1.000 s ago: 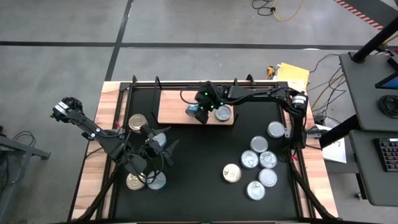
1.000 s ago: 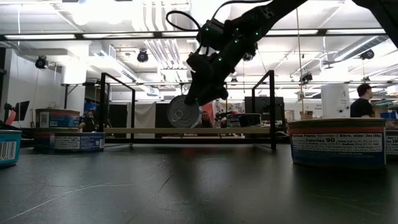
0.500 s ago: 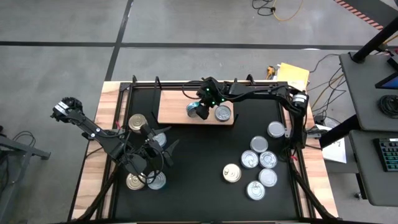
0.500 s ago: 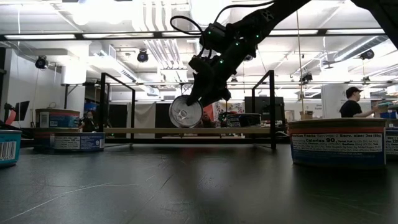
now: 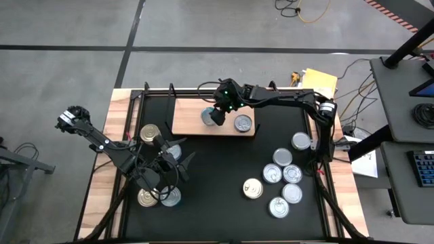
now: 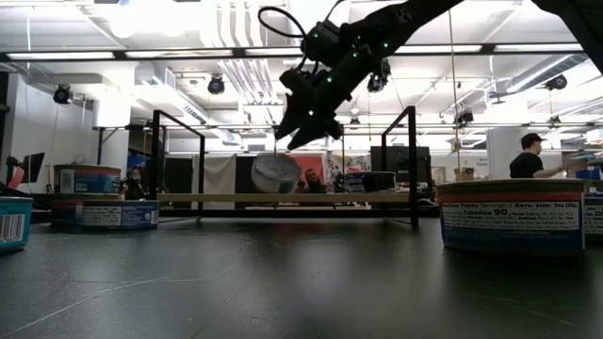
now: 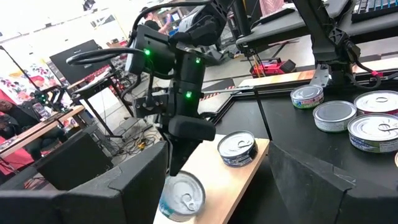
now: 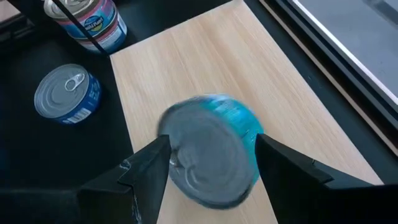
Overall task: Stack canned seafood by type on shelf
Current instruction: Put the green tuna can on the shelf
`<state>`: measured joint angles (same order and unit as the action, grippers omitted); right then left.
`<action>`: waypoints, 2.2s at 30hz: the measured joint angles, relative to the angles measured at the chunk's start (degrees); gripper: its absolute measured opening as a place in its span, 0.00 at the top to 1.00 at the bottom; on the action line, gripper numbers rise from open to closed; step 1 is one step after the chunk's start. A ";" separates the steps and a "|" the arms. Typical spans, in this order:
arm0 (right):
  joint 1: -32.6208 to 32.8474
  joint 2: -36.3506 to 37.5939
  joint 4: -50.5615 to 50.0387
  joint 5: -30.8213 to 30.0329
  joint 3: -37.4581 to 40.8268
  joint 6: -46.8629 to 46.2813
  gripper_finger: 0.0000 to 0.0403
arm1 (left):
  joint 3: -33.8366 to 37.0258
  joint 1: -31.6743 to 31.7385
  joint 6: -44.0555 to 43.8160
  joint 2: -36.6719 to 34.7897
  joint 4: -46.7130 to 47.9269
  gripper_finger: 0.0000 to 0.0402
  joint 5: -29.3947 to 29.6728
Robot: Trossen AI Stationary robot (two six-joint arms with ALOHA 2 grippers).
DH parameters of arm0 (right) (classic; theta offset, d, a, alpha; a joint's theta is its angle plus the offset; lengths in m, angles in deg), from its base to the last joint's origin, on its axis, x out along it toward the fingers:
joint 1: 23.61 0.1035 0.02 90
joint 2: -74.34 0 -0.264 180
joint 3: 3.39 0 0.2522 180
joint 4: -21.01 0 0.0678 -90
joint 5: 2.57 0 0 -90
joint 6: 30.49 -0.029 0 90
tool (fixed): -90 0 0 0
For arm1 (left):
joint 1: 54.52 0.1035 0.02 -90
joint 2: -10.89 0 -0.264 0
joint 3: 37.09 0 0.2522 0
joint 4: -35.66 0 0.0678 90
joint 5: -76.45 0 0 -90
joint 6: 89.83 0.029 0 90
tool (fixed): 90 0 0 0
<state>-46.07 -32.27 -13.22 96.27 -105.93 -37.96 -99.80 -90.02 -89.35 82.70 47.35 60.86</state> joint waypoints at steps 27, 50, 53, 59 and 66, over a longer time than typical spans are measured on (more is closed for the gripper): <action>15.48 25.75 -14.77 -12.32 8.28 8.61 0.71 | -0.02 10.31 -12.17 4.09 0.13 0.64 -20.12; 25.22 38.36 -9.25 -16.61 20.33 4.79 0.97 | -0.11 46.15 -13.47 6.74 5.13 1.00 -51.38; 25.22 38.36 -9.25 -16.66 20.33 5.11 0.97 | -0.38 48.39 -13.55 9.50 4.53 1.00 -53.09; 25.20 38.36 -9.27 -16.70 20.33 5.11 0.97 | -6.49 49.53 -13.32 17.66 8.49 1.00 -54.33; 25.20 38.34 -9.74 -16.68 20.33 4.48 0.97 | -16.11 50.75 -10.51 25.91 18.08 1.00 -54.16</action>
<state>-20.87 6.07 -22.96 79.59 -85.60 -33.48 -115.91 -39.28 -99.86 108.62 65.43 6.70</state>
